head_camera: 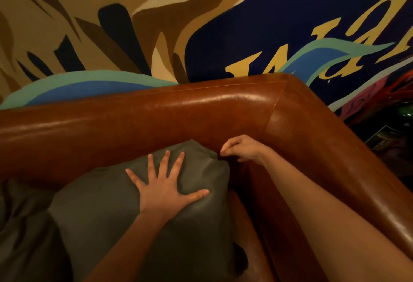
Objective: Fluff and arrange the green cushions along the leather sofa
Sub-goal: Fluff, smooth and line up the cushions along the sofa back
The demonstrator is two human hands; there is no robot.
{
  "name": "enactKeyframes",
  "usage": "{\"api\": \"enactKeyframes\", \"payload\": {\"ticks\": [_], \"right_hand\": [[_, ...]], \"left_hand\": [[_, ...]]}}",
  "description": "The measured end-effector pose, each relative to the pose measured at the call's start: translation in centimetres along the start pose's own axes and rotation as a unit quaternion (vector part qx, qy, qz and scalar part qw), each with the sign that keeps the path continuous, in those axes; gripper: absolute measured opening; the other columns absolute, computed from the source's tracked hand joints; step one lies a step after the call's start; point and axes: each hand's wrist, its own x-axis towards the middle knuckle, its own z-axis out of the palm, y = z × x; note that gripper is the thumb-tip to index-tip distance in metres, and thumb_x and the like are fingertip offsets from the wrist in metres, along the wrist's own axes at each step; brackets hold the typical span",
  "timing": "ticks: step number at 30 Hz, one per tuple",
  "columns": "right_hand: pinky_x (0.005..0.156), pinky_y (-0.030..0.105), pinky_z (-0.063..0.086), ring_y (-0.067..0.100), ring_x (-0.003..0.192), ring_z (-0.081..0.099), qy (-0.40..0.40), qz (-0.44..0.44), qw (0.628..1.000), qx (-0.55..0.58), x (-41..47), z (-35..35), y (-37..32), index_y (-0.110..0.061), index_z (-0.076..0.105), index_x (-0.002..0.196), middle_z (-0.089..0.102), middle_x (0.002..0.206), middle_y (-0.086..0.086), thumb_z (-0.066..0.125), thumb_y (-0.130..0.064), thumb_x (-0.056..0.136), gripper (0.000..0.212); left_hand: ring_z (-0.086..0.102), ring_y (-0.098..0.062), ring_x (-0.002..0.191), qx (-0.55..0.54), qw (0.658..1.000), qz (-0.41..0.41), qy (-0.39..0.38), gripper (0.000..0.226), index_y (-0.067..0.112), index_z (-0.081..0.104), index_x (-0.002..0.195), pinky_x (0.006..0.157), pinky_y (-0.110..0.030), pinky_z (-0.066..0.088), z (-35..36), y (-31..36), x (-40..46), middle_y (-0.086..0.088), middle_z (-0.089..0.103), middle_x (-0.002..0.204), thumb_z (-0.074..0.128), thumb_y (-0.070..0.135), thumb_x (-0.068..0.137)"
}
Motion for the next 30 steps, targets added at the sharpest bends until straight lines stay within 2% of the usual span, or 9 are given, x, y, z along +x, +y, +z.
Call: {"api": "enactKeyframes", "payload": {"ticks": [2,6,10,14,16,18,22,26,30], "right_hand": [[0.066,0.02,0.048,0.016,0.1,0.057,-0.018,-0.02,0.993,-0.113,0.6,1.7,-0.5,-0.011,0.073,0.107,0.065,0.104,0.001,0.06,-0.018,0.091,0.021],[0.105,0.038,0.042,0.027,0.128,0.046,-0.145,0.007,0.962,-0.232,2.2,4.4,-1.0,-0.011,0.06,0.13,0.047,0.143,0.007,0.049,-0.017,0.098,0.034],[0.111,0.045,0.03,0.033,0.127,0.033,-0.107,-0.048,0.968,-0.223,3.0,5.9,-0.1,-0.02,0.064,0.121,0.034,0.14,0.004,0.051,-0.017,0.097,0.028],[0.102,0.043,0.036,0.03,0.112,0.044,-0.002,-0.124,0.969,-0.212,2.0,4.6,0.7,-0.021,0.057,0.078,0.044,0.101,0.001,0.057,-0.019,0.093,0.015],[0.088,0.036,0.044,0.024,0.098,0.054,0.062,-0.163,0.954,-0.242,1.5,3.0,0.2,-0.015,0.057,0.078,0.048,0.084,-0.003,0.065,-0.025,0.09,0.017],[0.08,0.033,0.044,0.022,0.093,0.057,0.08,-0.183,0.944,-0.262,1.3,1.4,-0.7,-0.013,0.062,0.083,0.058,0.087,0.0,0.067,-0.025,0.089,0.014],[0.072,0.033,0.039,0.024,0.088,0.054,0.018,-0.177,0.944,-0.277,0.2,-1.1,-3.1,-0.012,0.055,0.096,0.056,0.089,0.002,0.054,-0.021,0.097,0.009],[0.079,0.034,0.04,0.022,0.098,0.052,0.0,-0.157,0.948,-0.276,0.2,-0.7,-3.5,-0.01,0.05,0.116,0.057,0.107,0.008,0.047,-0.018,0.1,0.019],[0.093,0.037,0.047,0.022,0.105,0.059,-0.013,-0.167,0.966,-0.198,0.1,-1.3,-2.5,-0.012,0.061,0.112,0.065,0.111,0.006,0.053,-0.017,0.098,0.018]], "left_hand": [[-0.024,-0.031,0.143,0.0,1.0,-0.001,0.0,0.111,0.05,-0.023,0.141,0.099,-0.075,-0.014,0.0,0.0,-0.1,0.009,-0.018,0.158,0.009,0.1,0.047],[-0.024,-0.03,0.143,0.006,1.0,0.003,-0.001,0.111,0.051,-0.026,0.139,0.099,-0.075,-0.015,0.0,0.2,-0.2,0.01,-0.019,0.158,0.006,0.1,0.045],[-0.024,-0.03,0.143,0.0,1.0,0.003,0.003,0.11,0.051,-0.025,0.139,0.1,-0.075,-0.015,0.1,0.2,-0.2,0.01,-0.019,0.158,0.01,0.1,0.047],[-0.025,-0.03,0.143,0.005,1.0,0.001,-0.001,0.11,0.051,-0.024,0.139,0.1,-0.075,-0.015,0.3,0.0,-0.1,0.01,-0.019,0.158,0.01,0.1,0.047],[-0.025,-0.031,0.142,0.009,1.0,0.002,-0.009,0.109,0.051,-0.023,0.14,0.099,-0.075,-0.015,0.3,0.1,0.1,0.009,-0.019,0.158,0.011,0.1,0.048],[-0.025,-0.031,0.142,0.01,1.0,0.002,-0.009,0.11,0.051,-0.023,0.14,0.099,-0.075,-0.015,0.2,0.2,0.1,0.009,-0.018,0.158,0.01,0.1,0.048],[-0.022,-0.032,0.143,0.008,1.0,-0.001,-0.011,0.114,0.05,-0.023,0.14,0.099,-0.076,-0.014,0.0,0.5,0.3,0.008,-0.012,0.159,0.008,0.101,0.044],[-0.017,-0.037,0.143,-0.046,0.998,-0.036,-0.004,0.103,0.05,-0.015,0.143,0.095,-0.076,-0.016,-1.5,2.3,1.9,0.001,-0.004,0.16,0.008,0.096,0.054],[-0.01,-0.032,0.146,-0.07,0.997,0.022,0.002,0.069,0.05,-0.004,0.146,0.099,-0.077,-0.01,-2.1,5.0,4.3,0.011,-0.001,0.16,0.013,0.075,0.084]]}}
